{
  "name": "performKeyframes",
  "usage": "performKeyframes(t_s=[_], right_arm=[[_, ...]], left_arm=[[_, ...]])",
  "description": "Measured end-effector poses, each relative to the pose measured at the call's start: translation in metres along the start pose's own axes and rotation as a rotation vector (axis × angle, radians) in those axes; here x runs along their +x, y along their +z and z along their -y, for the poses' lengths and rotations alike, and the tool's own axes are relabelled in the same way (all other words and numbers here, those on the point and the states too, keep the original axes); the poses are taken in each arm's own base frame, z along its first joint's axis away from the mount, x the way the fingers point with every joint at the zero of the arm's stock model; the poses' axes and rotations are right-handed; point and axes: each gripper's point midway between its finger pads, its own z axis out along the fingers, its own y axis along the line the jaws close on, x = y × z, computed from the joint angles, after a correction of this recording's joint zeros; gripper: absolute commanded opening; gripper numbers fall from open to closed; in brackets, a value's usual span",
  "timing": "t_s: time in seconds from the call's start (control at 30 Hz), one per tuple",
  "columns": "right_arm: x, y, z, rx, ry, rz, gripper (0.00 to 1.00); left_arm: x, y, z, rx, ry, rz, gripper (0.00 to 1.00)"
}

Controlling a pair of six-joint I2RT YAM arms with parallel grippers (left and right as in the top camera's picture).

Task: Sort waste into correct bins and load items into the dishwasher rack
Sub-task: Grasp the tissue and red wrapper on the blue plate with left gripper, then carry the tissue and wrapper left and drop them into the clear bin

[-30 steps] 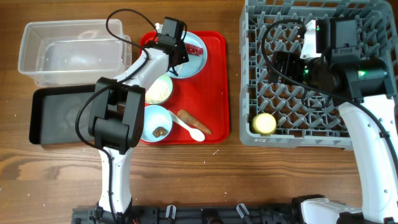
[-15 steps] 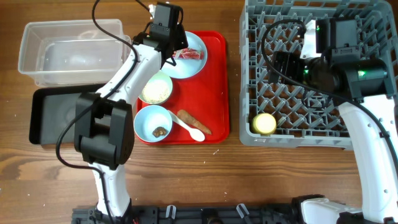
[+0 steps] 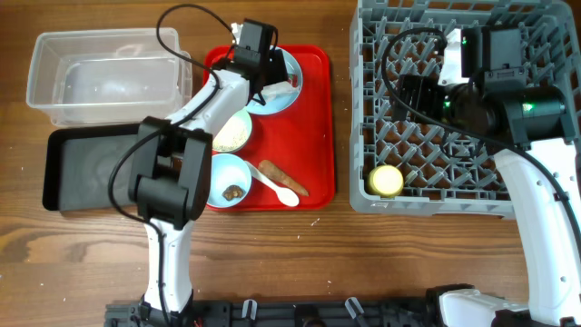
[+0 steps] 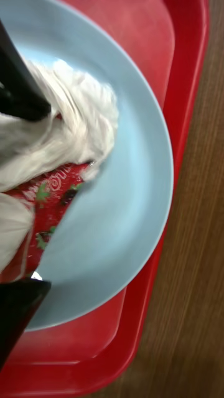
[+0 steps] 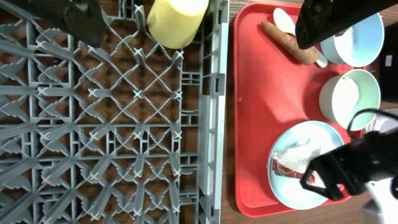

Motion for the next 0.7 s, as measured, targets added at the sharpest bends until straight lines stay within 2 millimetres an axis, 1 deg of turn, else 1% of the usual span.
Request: performKeyframes(t_s=[0.07, 0.13, 0.17, 0.2, 0.3, 0.4, 0.43, 0.47, 0.5, 0.6, 0.67, 0.7], right_arm=[[0.000, 0.000, 0.000, 0.000, 0.000, 0.000, 0.99], [0.000, 0.000, 0.000, 0.000, 0.000, 0.000, 0.99], [0.000, 0.000, 0.000, 0.000, 0.000, 0.000, 0.99], [0.000, 0.000, 0.000, 0.000, 0.000, 0.000, 0.99], [0.000, 0.000, 0.000, 0.000, 0.000, 0.000, 0.99], [0.000, 0.000, 0.000, 0.000, -0.001, 0.001, 0.99], [0.000, 0.000, 0.000, 0.000, -0.001, 0.002, 0.99], [-0.001, 0.000, 0.000, -0.001, -0.001, 0.002, 0.99], [-0.001, 0.000, 0.000, -0.001, -0.001, 0.003, 0.99], [-0.001, 0.000, 0.000, -0.001, -0.001, 0.003, 0.99], [-0.001, 0.000, 0.000, -0.001, -0.001, 0.003, 1.00], [-0.001, 0.000, 0.000, -0.001, -0.001, 0.003, 0.99]], left_arm=[[0.007, 0.010, -0.002, -0.006, 0.001, -0.012, 0.92], [0.008, 0.013, -0.003, -0.006, 0.001, -0.010, 0.92], [0.007, 0.013, -0.002, -0.005, 0.001, -0.008, 0.91], [0.008, 0.014, -0.002, -0.005, 0.001, -0.008, 0.85], [0.010, 0.018, -0.004, -0.011, 0.002, -0.010, 0.63], [0.010, 0.021, -0.006, -0.024, 0.012, -0.006, 0.29], [0.011, 0.021, -0.006, -0.025, 0.011, -0.007, 0.15], [0.012, 0.022, -0.006, -0.026, 0.011, -0.009, 0.08], [0.013, 0.023, -0.006, -0.026, 0.011, -0.011, 0.04], [0.017, 0.023, -0.005, -0.030, 0.028, -0.025, 0.04], [0.019, 0.018, -0.007, -0.039, 0.042, -0.044, 0.04], [0.021, 0.012, -0.009, -0.045, 0.048, -0.062, 0.04]])
